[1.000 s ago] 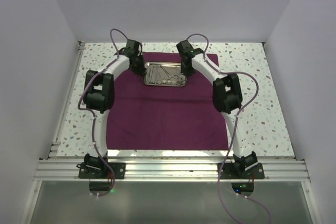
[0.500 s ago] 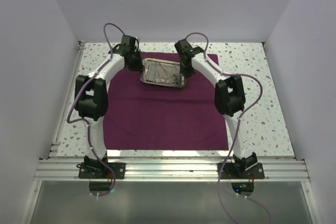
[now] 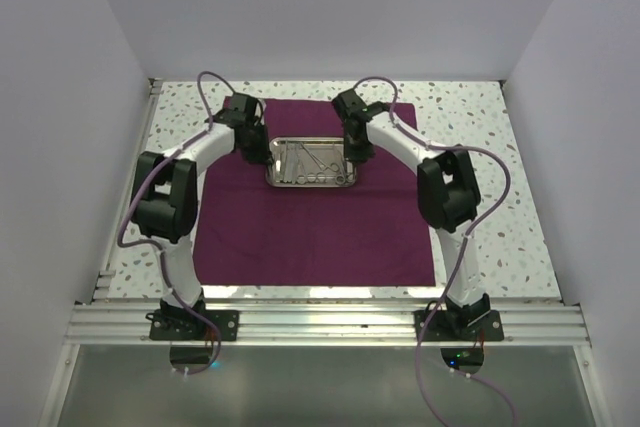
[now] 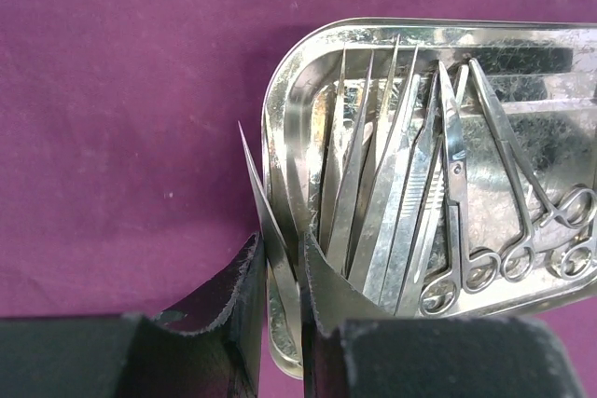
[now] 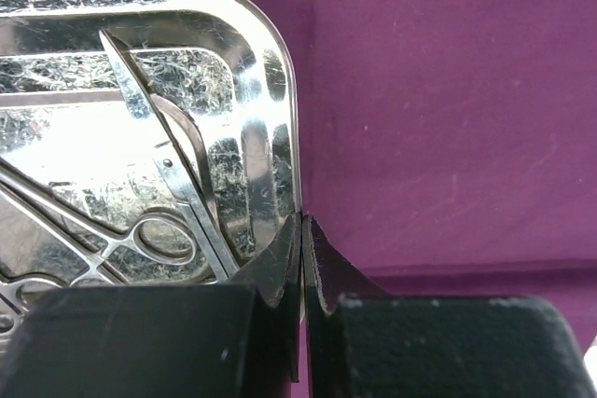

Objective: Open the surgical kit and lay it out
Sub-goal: Move the container from the surgical kit.

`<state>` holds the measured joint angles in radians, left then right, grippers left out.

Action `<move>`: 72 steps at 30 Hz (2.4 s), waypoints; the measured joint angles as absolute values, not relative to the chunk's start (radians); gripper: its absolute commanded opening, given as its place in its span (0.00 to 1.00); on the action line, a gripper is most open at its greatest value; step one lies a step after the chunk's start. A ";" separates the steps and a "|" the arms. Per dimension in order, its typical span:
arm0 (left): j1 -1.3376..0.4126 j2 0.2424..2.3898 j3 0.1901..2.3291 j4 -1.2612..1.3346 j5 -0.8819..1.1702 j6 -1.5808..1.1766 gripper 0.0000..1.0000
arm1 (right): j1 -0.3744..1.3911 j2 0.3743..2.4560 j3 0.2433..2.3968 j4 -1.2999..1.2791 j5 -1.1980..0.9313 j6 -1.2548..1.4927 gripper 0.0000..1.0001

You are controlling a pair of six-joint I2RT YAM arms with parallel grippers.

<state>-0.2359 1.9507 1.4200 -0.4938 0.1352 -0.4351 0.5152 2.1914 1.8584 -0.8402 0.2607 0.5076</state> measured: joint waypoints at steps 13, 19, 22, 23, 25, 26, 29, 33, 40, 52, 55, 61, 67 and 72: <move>-0.227 2.169 1.631 -0.493 0.098 -0.435 0.00 | 0.494 2.429 2.145 -0.881 0.304 0.464 0.00; -0.216 2.312 1.851 -0.507 0.084 -0.435 0.00 | 0.458 2.577 2.399 -0.916 0.318 0.452 0.00; -0.216 2.363 1.937 -0.518 0.085 -0.435 0.00 | 0.440 2.603 2.440 -0.912 0.312 0.454 0.00; -0.216 2.378 1.959 -0.521 0.086 -0.435 0.00 | 0.435 2.608 2.448 -0.912 0.308 0.455 0.00; -0.216 2.395 1.989 -0.527 0.090 -0.435 0.00 | 0.426 2.613 2.459 -0.909 0.296 0.455 0.00; -0.216 2.399 1.996 -0.530 0.091 -0.435 0.00 | 0.423 2.614 2.460 -0.905 0.290 0.455 0.00; -0.216 2.399 1.998 -0.534 0.093 -0.435 0.00 | 0.414 2.613 2.461 -0.902 0.271 0.455 0.00; -0.216 2.395 1.998 -0.539 0.093 -0.437 0.00 | 0.410 2.611 2.464 -0.900 0.259 0.454 0.00; -0.223 2.317 1.949 -0.569 0.093 -0.437 0.00 | 0.410 2.539 2.382 -0.905 0.244 0.453 0.00; -0.237 1.971 1.547 -0.494 0.105 -0.463 0.00 | 0.468 2.180 1.991 -0.842 0.239 0.465 0.00; -0.237 1.959 1.479 -0.477 0.103 -0.464 0.00 | 0.488 2.168 1.921 -0.817 0.240 0.472 0.00; -0.237 1.968 1.451 -0.462 0.095 -0.461 0.00 | 0.503 2.181 1.879 -0.788 0.244 0.479 0.00; -0.237 2.043 1.529 -0.460 0.080 -0.459 0.00 | 0.497 2.235 1.902 -0.771 0.260 0.478 0.00; -0.238 2.140 1.647 -0.480 0.072 -0.451 0.00 | 0.491 2.302 1.951 -0.773 0.283 0.476 0.00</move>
